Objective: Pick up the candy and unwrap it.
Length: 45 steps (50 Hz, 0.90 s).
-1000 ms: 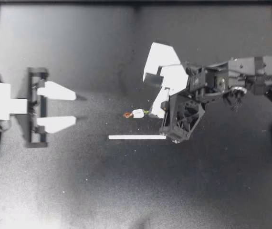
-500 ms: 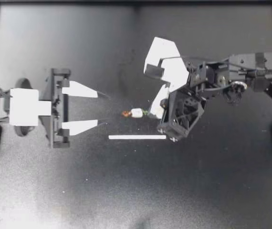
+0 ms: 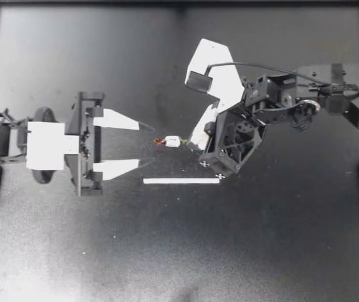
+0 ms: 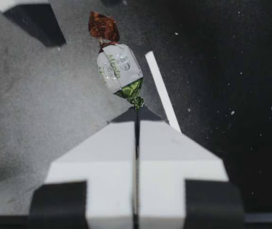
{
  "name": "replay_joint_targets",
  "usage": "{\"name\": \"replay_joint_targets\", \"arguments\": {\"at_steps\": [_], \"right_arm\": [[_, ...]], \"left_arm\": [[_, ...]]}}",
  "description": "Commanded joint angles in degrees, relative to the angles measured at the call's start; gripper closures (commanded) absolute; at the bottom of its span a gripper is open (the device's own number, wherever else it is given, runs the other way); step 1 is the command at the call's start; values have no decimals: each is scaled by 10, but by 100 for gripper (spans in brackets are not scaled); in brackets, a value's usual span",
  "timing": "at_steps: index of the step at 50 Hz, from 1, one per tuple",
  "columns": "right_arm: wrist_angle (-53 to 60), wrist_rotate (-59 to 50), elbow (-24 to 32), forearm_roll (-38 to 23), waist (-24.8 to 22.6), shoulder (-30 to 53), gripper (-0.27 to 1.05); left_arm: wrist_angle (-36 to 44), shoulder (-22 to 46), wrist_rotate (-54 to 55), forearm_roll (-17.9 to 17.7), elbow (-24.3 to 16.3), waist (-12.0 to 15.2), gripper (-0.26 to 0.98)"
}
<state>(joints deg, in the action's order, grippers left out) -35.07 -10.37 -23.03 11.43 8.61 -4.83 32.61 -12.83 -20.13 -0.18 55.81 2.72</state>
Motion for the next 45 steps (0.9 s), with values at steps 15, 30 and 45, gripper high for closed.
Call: {"name": "replay_joint_targets", "arguments": {"at_steps": [15,30,45], "right_arm": [[4,1,15,3,4,-11,98],[6,2,12,3,4,-24,98],[53,18,-25,2,4,-43,98]], "left_arm": [[3,11,-3,-10,-22,0,37],[-3,11,-4,-40,-18,8,82],[-5,-9,1,-44,-8,9,88]]}}
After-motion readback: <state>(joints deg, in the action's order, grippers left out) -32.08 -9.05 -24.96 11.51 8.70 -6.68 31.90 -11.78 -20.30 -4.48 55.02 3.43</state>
